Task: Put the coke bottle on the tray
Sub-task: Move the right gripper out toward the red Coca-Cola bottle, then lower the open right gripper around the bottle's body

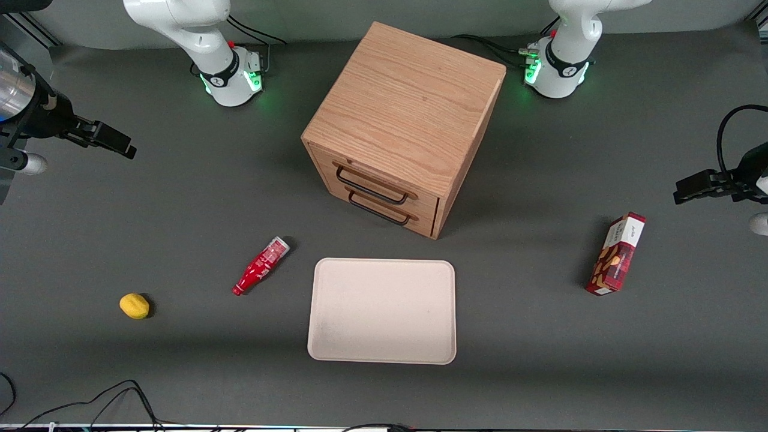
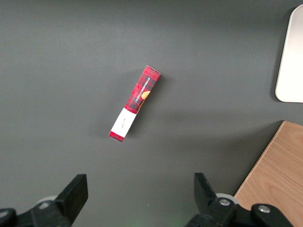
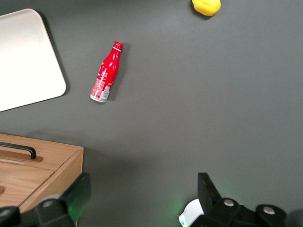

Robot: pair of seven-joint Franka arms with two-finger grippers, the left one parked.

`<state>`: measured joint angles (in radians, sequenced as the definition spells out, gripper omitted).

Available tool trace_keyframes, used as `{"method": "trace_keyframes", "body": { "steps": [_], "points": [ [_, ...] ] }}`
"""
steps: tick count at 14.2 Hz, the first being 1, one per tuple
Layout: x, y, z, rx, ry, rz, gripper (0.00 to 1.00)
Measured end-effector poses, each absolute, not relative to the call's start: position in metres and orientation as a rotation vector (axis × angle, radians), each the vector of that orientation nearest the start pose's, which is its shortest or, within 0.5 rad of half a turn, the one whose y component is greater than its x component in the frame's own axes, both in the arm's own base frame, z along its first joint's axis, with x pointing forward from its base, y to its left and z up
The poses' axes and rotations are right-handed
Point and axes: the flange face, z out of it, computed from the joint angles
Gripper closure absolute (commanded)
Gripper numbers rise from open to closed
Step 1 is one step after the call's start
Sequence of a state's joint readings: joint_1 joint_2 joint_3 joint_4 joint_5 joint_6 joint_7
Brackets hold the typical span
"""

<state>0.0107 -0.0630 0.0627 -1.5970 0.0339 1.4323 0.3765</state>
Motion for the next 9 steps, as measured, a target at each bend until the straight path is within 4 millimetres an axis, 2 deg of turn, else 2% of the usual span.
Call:
{"method": "trace_keyframes", "body": {
  "steps": [3,5,7,9],
  "points": [
    [0.533,0.059,0.625,-3.078,0.569,0.184,0.0],
    [0.554,0.085,0.598,-3.042,0.752,0.196,0.0],
    [0.581,0.109,0.551,-2.993,0.923,0.22,0.0],
    [0.609,0.122,0.489,-2.948,1.062,0.278,0.0]
  ]
}}
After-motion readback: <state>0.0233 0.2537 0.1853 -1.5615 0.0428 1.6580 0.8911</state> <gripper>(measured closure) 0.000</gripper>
